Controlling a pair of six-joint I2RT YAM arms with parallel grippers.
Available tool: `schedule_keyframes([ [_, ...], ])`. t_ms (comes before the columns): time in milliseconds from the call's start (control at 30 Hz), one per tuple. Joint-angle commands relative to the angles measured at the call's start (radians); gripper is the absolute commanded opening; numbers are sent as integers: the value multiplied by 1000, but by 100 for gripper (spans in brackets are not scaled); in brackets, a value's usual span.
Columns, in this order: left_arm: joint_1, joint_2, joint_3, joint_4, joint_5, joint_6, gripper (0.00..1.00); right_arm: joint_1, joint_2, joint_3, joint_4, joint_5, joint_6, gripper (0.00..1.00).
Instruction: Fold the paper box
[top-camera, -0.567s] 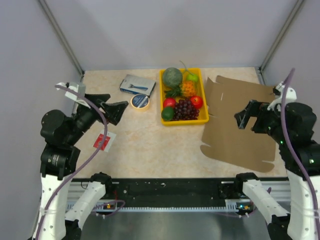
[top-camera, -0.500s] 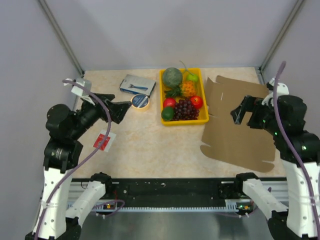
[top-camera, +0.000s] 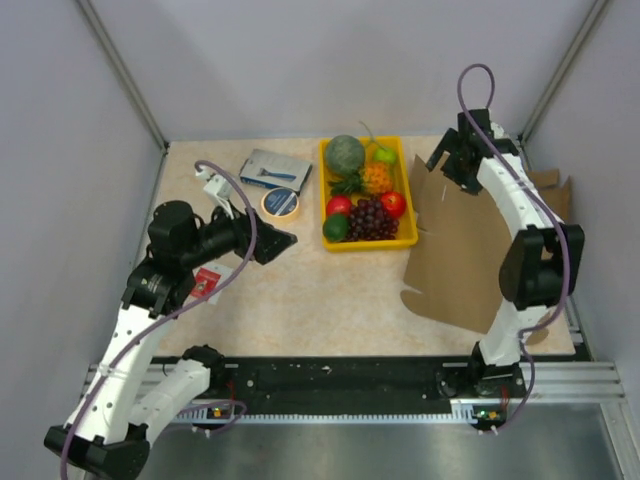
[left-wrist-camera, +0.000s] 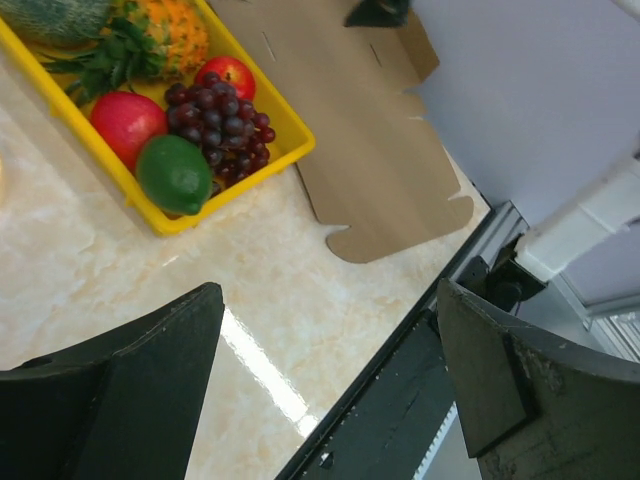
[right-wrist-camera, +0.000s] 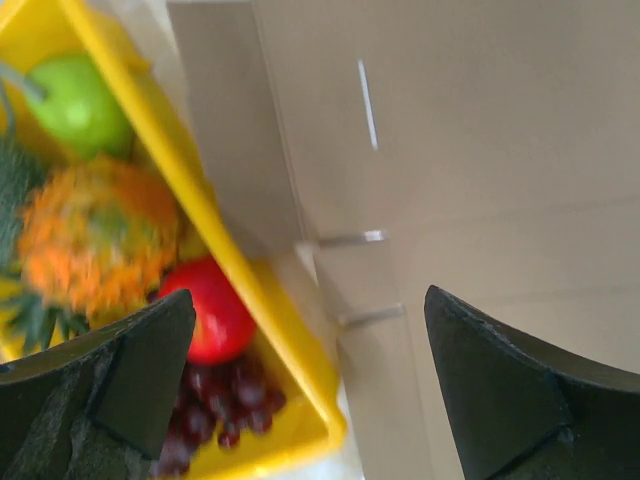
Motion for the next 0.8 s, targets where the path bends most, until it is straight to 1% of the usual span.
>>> schedule_keyframes([
  [0,-100,-57,-24,19,-86,2,91,7,222,258,59,119,42,96],
  [67,-115,-68,-53,21,-105,-1,91,16,325,351,59,130,0,94],
  [100,-123,-69,-63,24,-111,-4,91,27,404,424,61,130,-11,94],
  [167,-128,-66,-79,27,-108,-10,90,41,463,478,88,145,-54,94],
  [200,-134,-60,-84,28,-106,-12,90,62,524,521,116,157,-73,93],
  [267,-140,-51,-87,28,-103,-12,89,79,590,579,122,185,-119,92],
  [333,-148,-45,-87,31,-106,-9,89,102,670,642,117,208,-142,89],
  [433,-154,-46,-84,30,-122,-1,89,119,713,647,108,269,-148,86],
  [500,-154,-48,-84,31,-132,5,89,125,732,649,111,274,-148,82],
  [567,-154,-40,-89,30,-132,8,89,134,755,655,113,286,-159,82],
  [633,-155,-35,-89,31,-129,8,89,137,768,669,114,286,-168,77],
  [667,-155,-32,-89,31,-128,10,89,139,775,670,114,289,-171,77],
  [700,-157,-31,-89,30,-129,10,89,140,776,667,114,292,-173,72],
  [767,-157,-31,-89,31,-134,10,89,140,776,664,113,291,-179,66],
])
